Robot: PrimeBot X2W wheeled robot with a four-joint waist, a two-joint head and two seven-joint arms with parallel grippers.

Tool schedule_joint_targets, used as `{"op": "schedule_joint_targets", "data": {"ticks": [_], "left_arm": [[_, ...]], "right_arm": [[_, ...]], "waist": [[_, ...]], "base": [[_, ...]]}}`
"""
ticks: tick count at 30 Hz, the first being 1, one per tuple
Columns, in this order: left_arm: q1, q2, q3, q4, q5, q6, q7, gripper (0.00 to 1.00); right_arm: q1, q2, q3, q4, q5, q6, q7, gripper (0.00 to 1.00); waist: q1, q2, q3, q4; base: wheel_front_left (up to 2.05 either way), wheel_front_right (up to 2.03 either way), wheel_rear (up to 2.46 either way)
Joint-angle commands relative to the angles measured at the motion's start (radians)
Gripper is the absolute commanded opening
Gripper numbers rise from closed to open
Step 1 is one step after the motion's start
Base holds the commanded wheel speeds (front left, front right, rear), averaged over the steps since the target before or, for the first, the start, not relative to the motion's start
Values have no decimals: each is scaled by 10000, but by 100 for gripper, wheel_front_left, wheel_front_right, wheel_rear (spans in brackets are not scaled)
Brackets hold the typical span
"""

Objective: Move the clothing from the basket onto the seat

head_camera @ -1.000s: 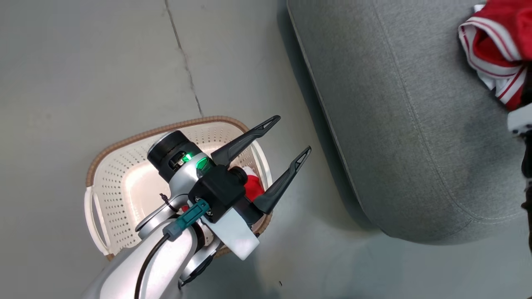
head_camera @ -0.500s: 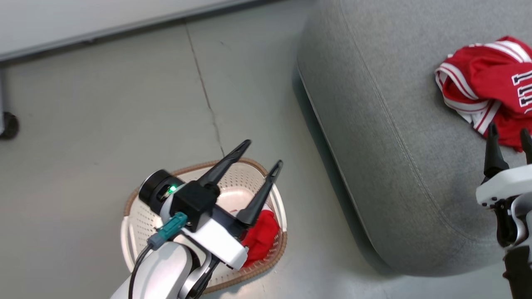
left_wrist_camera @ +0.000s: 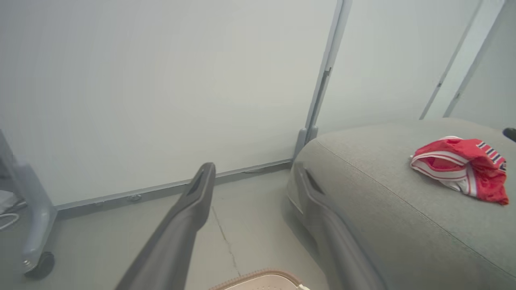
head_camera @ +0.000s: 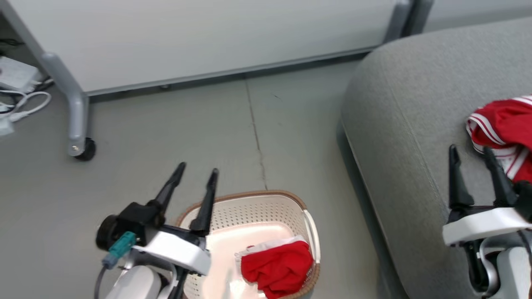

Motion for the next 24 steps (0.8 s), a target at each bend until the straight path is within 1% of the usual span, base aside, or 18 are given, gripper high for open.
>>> {"op": "schedule_joint_targets", "data": {"ticks": [1, 7, 12, 15, 18, 24], "left_arm": [[156, 94, 209, 44, -74, 136, -68, 100], [742, 159, 1240, -76, -305, 605, -152, 100], [1295, 204, 2069, -414, -191, 881, -172, 100], [1635, 181, 2493, -596, -70, 913, -167, 100], [1963, 100, 2765, -721, 66, 824, -168, 100], [2443, -21, 2937, -764, 401, 653, -170, 100]], "right_arm": [[271, 39, 73, -412, -167, 18, 146, 100], [1164, 337, 338, -2174, -559, 18, 872, 100], [1690, 441, 289, -3064, -840, 18, 1362, 100], [1991, 480, 256, -3343, -911, 18, 1603, 100], [2288, 497, 237, -3554, -950, 18, 1755, 100], [2771, 508, 277, -3701, -940, 18, 1937, 100]], "waist": [[0, 0, -383, 415], [0, 0, -811, 833], [0, 0, -1008, 1049], [0, 0, -1136, 1127], [0, 0, -1252, 1159], [0, 0, -1488, 1144]], "base": [[0, 0, 0], [0, 0, 0], [0, 0, 0], [0, 0, 0], [0, 0, 0], [0, 0, 0]]}}
